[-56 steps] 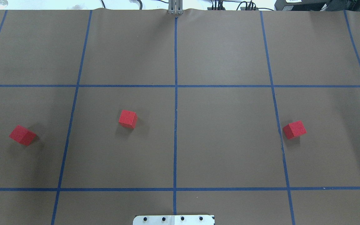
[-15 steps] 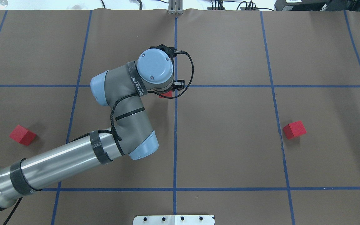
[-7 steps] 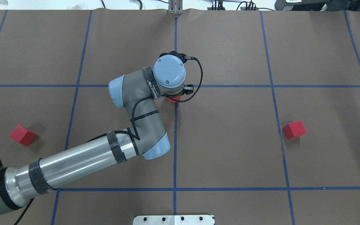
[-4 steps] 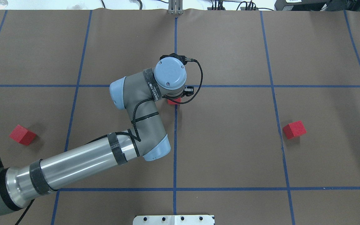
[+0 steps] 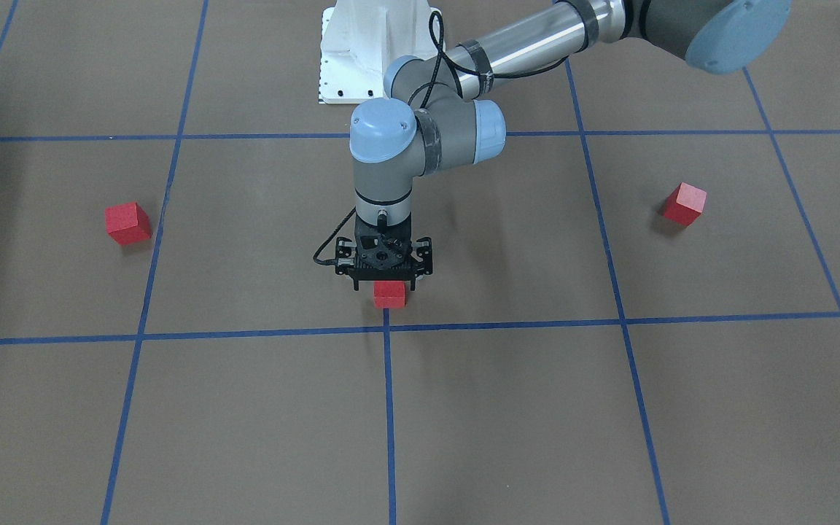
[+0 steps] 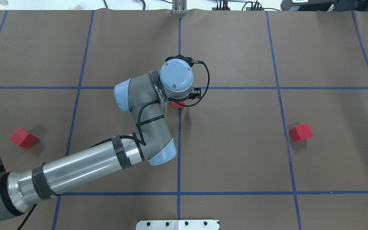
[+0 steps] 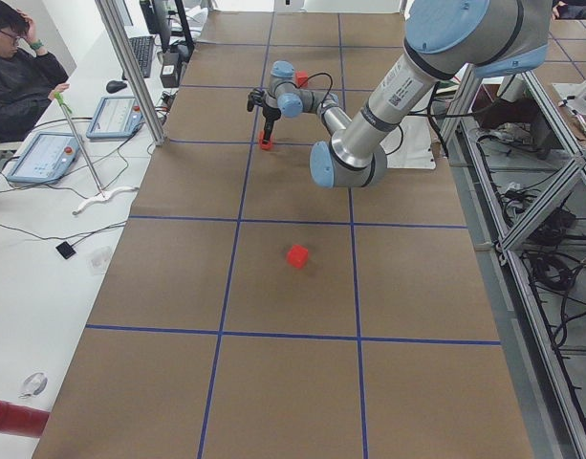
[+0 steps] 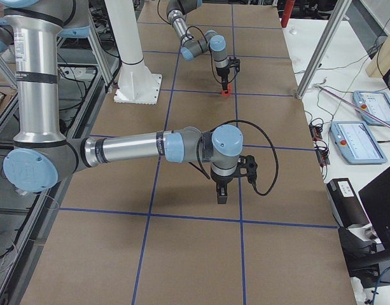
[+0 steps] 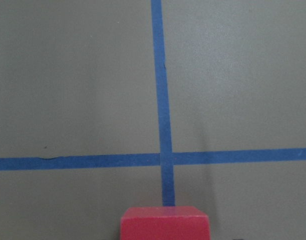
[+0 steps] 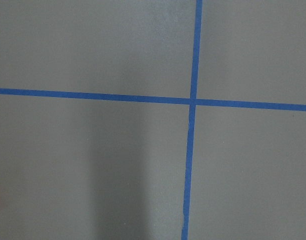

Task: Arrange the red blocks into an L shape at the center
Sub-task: 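Carry the red cube with the left gripper toward the table center and release, then withdraw the left arm while the right gripper grasps the red cube near it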

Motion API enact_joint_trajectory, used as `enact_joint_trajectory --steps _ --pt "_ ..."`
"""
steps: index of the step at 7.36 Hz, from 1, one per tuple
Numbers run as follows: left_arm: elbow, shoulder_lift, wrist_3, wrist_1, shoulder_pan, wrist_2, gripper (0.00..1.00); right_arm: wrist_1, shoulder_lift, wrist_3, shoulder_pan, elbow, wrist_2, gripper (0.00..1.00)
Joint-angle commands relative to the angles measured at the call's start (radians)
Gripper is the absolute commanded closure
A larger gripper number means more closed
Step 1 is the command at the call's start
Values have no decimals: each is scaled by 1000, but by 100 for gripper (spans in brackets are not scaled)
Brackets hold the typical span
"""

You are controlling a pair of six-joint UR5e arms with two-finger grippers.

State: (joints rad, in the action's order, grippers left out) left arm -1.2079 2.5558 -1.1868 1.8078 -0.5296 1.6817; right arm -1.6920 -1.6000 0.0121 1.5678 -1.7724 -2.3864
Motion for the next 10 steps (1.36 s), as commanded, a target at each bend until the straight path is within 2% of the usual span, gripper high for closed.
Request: enact_joint_trajectory --steps 1,2,3,4,6,8,9,10 --pt "-44 4 13 -53 -82 123 1 2 3 -1 0 -10 0 1" --pt "-83 -12 19 -59 -125 172 1 2 14 -7 -36 -36 -2 1" --pt "-138 -69 21 -57 -138 182 1 2 41 -59 -93 -73 -7 1" --pt "-207 -127 21 -59 -162 194 1 3 58 -146 -203 -135 6 1" --pt "-358 -280 100 -59 -251 275 1 29 118 -359 -439 -223 163 1" --pt "-456 -383 147 -57 -303 319 1 292 120 -623 -593 -170 199 1" --pt "-456 -385 148 -57 -308 317 0 370 114 -671 -641 -135 205 1" --pt "-453 -384 148 -57 -308 317 0 374 106 -673 -679 -128 217 1"
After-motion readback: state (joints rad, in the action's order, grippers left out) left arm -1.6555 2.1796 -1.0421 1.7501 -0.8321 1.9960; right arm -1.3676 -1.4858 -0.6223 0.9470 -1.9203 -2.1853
